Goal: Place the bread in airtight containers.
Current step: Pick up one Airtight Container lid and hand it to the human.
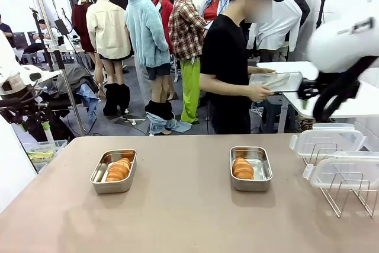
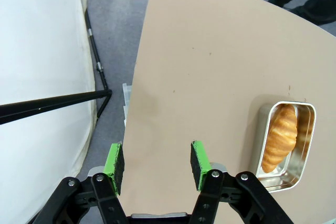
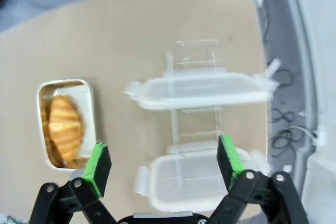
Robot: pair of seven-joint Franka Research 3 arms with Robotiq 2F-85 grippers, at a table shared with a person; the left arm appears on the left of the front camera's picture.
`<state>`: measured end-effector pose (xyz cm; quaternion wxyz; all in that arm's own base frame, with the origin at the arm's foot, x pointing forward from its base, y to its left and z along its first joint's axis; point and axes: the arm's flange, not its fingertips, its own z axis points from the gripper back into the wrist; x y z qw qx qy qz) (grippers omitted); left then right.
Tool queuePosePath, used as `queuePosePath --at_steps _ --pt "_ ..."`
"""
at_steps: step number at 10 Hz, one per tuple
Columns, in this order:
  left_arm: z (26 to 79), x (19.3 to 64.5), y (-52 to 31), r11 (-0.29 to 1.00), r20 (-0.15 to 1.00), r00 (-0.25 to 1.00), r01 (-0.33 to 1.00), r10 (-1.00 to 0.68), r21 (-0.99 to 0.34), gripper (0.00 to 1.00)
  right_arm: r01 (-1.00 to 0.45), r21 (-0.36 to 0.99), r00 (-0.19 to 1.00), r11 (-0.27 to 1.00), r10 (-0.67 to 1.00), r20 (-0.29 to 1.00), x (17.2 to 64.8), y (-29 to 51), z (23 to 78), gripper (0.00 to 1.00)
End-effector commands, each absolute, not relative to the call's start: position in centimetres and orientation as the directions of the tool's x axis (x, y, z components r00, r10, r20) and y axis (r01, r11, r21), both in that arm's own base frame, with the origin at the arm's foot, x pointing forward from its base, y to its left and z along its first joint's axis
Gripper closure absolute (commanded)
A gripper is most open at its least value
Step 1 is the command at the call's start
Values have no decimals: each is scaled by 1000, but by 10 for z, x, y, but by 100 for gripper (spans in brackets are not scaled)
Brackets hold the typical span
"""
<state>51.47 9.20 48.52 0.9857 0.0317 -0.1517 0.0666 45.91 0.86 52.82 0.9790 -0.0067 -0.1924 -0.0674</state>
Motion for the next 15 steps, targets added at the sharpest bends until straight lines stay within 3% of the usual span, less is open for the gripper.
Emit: queuePosePath --at_steps 1,6,7,15 --pt "486 515 90 985 307 942 -160 136 56 33 218 41 921 975 -220 321 439 -50 519 0" --pt "486 515 90 985 307 942 -160 136 56 33 235 199 902 951 -290 320 392 -172 478 0" --pt "486 515 90 985 307 942 -160 136 56 33 259 117 905 959 -283 319 398 -161 497 0" --pt "486 515 90 985 307 942 -160 136 56 33 259 117 905 959 -283 319 398 -161 497 0"
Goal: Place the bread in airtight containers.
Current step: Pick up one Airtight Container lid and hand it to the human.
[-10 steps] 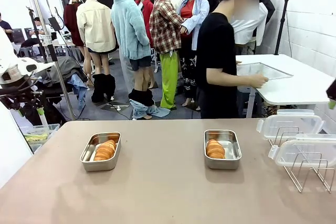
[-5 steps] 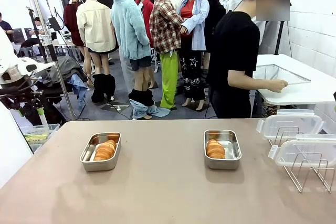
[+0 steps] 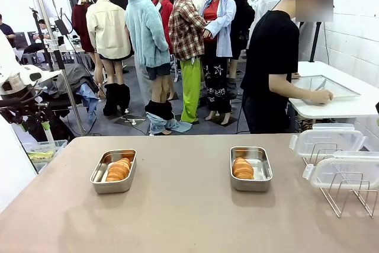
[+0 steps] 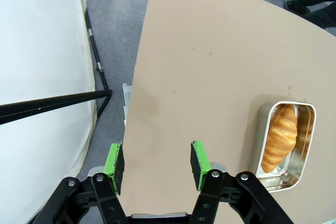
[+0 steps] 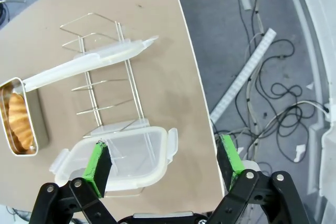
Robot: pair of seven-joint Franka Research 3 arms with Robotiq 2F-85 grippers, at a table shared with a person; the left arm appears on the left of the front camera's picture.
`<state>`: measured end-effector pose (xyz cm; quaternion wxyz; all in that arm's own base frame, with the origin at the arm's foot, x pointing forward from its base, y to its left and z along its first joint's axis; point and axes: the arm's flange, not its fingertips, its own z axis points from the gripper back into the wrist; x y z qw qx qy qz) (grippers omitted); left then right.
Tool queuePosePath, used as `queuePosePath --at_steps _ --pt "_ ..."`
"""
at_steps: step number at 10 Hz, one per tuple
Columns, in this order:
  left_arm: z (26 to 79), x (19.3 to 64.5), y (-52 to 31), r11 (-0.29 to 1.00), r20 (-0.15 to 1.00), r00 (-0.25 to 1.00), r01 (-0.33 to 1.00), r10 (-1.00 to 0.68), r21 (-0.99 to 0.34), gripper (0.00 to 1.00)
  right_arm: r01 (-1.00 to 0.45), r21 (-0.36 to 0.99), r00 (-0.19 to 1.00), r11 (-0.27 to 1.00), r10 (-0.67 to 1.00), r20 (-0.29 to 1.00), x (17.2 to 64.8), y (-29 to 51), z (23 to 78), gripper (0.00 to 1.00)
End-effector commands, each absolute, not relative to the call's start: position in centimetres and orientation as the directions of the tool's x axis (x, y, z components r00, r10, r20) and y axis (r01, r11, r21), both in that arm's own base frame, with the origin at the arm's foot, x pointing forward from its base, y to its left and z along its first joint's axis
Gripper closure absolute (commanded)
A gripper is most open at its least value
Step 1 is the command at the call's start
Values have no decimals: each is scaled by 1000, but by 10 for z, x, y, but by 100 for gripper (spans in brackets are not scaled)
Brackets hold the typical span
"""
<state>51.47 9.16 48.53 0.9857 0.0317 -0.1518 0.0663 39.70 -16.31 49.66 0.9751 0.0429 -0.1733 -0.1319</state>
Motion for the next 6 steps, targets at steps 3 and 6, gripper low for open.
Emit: queuePosePath --at_steps 3,6 --pt "486 515 90 985 307 942 -160 136 56 33 259 117 905 959 -283 319 398 -161 497 0" --pt "486 515 90 985 307 942 -160 136 56 33 259 117 905 959 -283 319 398 -161 497 0"
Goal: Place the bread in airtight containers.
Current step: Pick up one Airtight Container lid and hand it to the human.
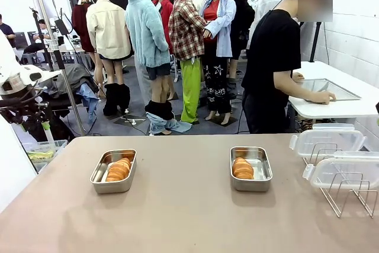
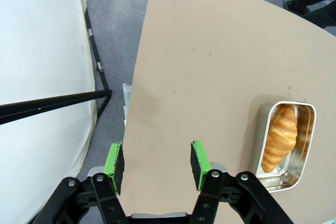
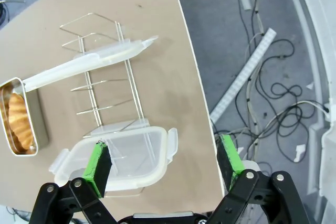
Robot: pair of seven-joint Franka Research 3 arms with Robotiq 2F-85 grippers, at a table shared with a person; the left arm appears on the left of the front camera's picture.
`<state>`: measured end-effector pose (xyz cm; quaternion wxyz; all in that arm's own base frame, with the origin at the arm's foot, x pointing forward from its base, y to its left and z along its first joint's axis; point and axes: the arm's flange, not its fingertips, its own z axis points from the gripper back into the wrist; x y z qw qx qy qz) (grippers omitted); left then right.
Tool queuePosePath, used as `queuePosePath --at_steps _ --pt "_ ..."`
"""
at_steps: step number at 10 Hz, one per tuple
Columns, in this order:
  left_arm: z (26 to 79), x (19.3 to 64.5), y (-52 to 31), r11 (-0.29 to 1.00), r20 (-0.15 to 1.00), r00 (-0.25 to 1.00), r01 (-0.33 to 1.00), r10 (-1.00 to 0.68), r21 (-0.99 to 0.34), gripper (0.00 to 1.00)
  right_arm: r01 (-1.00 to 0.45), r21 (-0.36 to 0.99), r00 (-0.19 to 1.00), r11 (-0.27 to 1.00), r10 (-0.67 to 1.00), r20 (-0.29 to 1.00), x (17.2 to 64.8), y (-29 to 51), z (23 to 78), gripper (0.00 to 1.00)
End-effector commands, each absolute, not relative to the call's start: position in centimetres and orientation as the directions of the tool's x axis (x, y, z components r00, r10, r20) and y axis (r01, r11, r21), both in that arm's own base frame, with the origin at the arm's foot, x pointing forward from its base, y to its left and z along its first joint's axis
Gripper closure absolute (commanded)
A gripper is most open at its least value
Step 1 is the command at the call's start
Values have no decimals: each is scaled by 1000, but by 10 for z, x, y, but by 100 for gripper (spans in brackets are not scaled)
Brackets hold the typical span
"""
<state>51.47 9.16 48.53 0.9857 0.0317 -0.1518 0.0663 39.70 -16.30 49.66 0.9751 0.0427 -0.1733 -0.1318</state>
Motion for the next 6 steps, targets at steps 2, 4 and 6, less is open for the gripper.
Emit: queuePosePath --at_steps 2,4,6 --pt "486 515 90 985 307 942 -160 136 56 33 259 117 905 959 -283 319 398 -161 497 0" --pt "486 515 90 985 307 942 -160 136 56 33 259 117 905 959 -283 319 398 -161 497 0" --pt "486 515 90 985 307 942 -160 136 56 33 259 117 905 959 -283 319 398 -161 497 0"
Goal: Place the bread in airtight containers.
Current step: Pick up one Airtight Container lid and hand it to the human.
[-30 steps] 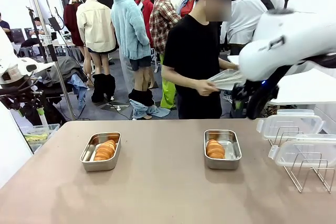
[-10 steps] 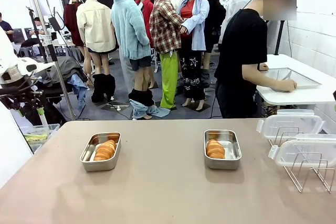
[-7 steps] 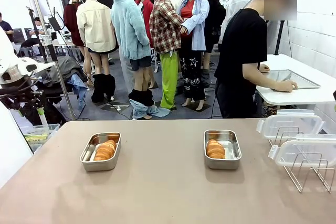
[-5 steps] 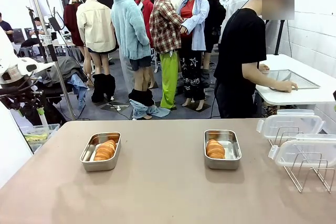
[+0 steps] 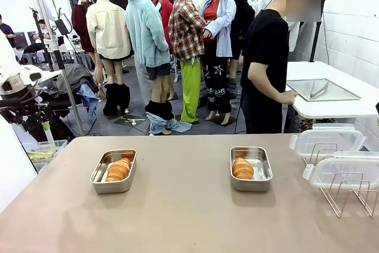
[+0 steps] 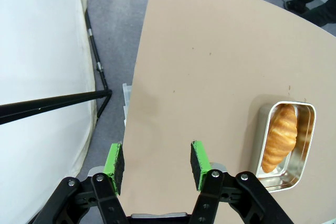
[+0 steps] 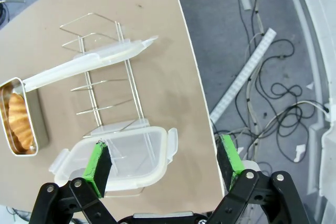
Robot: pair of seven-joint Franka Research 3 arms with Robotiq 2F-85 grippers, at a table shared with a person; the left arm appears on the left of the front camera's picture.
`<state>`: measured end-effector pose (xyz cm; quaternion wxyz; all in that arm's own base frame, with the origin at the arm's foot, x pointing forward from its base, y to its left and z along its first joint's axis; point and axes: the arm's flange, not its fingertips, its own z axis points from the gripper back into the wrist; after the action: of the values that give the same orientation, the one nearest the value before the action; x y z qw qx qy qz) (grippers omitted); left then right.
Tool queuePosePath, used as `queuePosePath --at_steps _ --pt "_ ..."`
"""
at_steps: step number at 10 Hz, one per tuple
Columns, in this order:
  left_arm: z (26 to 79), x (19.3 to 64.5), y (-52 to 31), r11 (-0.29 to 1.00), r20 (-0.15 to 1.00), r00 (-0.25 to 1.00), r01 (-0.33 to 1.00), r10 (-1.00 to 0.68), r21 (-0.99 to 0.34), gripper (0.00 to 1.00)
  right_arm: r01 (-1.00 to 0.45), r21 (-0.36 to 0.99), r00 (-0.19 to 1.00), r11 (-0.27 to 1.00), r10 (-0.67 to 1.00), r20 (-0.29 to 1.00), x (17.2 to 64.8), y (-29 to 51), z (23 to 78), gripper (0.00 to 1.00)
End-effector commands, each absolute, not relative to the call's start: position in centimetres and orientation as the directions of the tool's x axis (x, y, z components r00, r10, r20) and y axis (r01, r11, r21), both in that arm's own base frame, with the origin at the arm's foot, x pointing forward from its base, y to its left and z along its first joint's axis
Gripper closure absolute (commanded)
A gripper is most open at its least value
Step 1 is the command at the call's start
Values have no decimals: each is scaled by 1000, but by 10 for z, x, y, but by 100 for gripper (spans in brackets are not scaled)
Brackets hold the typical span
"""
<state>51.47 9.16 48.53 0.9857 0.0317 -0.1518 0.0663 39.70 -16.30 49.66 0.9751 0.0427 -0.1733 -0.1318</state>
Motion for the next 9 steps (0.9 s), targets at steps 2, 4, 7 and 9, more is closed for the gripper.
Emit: queuePosePath --at_steps 2,4,7,9 --pt "486 515 90 985 307 942 -160 136 56 33 259 117 905 959 -283 319 398 -161 497 0" --pt "486 515 90 985 307 942 -160 136 56 33 259 117 905 959 -283 319 398 -161 497 0" --pt "486 515 90 985 307 942 -160 136 56 33 259 117 905 959 -283 319 398 -161 497 0" --pt "486 515 90 985 307 942 -160 136 56 33 259 117 905 959 -283 319 398 -161 497 0"
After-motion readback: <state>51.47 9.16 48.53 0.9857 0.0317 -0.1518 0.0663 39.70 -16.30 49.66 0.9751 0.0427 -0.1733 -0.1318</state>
